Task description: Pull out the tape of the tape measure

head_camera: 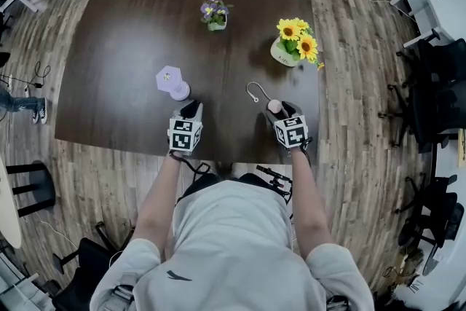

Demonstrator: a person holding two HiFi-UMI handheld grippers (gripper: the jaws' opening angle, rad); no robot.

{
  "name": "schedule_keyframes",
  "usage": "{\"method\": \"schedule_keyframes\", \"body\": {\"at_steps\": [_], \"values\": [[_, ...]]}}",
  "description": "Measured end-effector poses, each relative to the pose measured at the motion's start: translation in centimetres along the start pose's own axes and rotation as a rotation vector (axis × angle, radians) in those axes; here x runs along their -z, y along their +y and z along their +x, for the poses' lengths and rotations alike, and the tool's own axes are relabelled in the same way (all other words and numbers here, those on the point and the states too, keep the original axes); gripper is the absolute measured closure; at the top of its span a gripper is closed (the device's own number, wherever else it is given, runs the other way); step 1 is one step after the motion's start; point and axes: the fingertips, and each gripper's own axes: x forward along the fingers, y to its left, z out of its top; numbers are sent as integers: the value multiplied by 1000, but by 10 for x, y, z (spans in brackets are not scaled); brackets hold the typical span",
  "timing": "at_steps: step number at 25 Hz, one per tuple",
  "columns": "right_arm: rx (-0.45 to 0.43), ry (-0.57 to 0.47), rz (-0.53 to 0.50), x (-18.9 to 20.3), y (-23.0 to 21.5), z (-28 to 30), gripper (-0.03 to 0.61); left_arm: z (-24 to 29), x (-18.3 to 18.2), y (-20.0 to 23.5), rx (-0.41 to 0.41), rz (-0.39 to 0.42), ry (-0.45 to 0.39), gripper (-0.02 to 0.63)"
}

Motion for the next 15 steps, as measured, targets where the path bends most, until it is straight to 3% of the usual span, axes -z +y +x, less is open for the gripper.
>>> {"method": "schedule_keyframes", "body": {"at_steps": [5, 12, 15], "values": [[17, -130, -33, -35, 9, -31, 314, -31, -36, 2, -1, -24, -137, 551], [18, -385, -61, -103, 33, -103, 348, -102, -123, -13, 7, 52, -399, 551], [33, -442, -113, -121, 46, -129, 441, -128, -148, -18, 0, 83, -477, 558]]}}
